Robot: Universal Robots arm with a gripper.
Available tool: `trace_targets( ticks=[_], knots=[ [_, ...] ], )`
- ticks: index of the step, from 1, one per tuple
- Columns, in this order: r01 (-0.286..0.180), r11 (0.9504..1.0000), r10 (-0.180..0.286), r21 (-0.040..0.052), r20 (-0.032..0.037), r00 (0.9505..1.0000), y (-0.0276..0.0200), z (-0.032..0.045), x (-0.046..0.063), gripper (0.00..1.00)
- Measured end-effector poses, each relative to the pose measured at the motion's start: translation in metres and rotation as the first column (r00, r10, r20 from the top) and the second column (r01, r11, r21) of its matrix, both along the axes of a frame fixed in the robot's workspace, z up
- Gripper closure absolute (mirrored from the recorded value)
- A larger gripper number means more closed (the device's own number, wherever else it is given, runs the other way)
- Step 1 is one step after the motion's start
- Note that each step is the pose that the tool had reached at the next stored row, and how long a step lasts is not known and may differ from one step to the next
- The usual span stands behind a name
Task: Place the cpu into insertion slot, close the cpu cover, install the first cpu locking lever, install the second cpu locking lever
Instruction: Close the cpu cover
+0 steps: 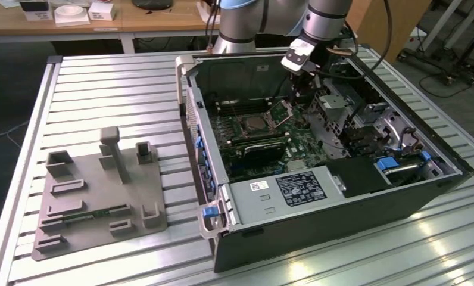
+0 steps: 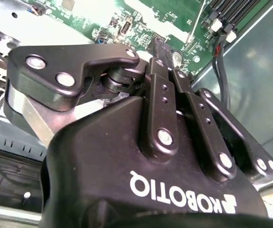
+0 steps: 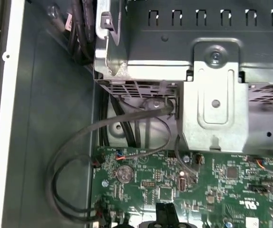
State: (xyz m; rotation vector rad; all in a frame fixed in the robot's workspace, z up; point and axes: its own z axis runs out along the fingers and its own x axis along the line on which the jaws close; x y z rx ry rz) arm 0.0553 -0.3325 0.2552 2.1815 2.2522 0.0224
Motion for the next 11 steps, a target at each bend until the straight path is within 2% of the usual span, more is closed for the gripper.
trace_targets(
  ticks=[8, 11],
  knots=[
    [0.000, 1.0000, 0.000, 0.0000, -0.0004, 1.0000, 0.0013, -0.0111, 0.004, 0.90],
    [0.000, 1.0000, 0.000, -0.0001, -0.0099, 1.0000, 0.0013, -0.0136, 0.004, 0.90]
  ],
)
